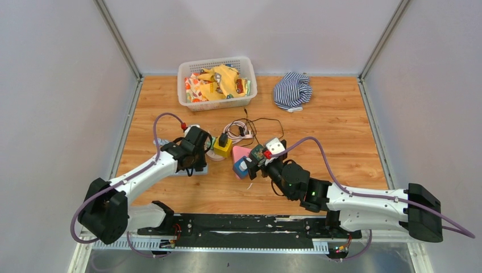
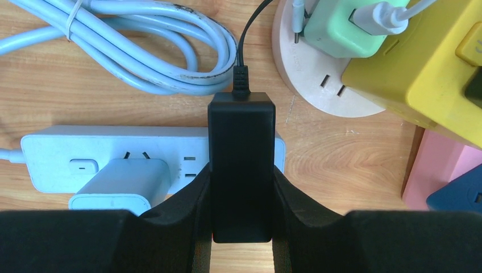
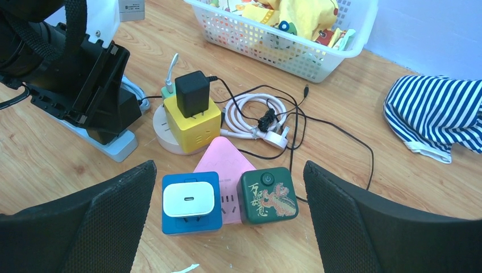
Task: Insert the plug
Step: Insert the plug into the socket.
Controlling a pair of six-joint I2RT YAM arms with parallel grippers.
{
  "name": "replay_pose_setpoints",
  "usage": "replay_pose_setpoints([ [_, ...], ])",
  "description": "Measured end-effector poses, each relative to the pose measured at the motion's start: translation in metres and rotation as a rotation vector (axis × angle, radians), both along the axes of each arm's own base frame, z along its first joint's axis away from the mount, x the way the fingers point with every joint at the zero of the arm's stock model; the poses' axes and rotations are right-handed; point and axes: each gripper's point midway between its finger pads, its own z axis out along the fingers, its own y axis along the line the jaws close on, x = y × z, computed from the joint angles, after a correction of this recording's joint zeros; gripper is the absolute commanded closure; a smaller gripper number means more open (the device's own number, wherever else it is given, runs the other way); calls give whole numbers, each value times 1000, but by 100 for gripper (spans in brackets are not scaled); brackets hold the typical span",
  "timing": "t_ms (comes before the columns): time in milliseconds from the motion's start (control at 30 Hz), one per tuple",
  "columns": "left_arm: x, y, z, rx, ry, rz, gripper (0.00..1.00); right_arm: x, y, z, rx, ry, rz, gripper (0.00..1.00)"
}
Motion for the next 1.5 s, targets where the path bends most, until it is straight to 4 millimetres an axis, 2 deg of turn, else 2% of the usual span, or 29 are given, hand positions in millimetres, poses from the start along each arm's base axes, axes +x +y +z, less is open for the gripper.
replay_pose_setpoints([
  [200,-1,-1,-8,9,-4,-7,100,3,-3,-1,-2,0,-13,0],
  [800,2,-3,-14,4,-61,-7,100,6,-9,0,8,-3,-29,0],
  [1133,-2,-7,-8,-5,-24,-21,61,7,-11,2,13,-6,-36,0],
  [1267,-2,-14,-2,-13,12,-37,52,8,-12,2,13,-6,-38,0],
  [1367,3,-18,8,-21,4,-46,36,8,-12,2,16,-7,-39,0],
  [1500,9,-22,18,-29,-17,-58,34,8,-13,6,25,-10,-39,0],
])
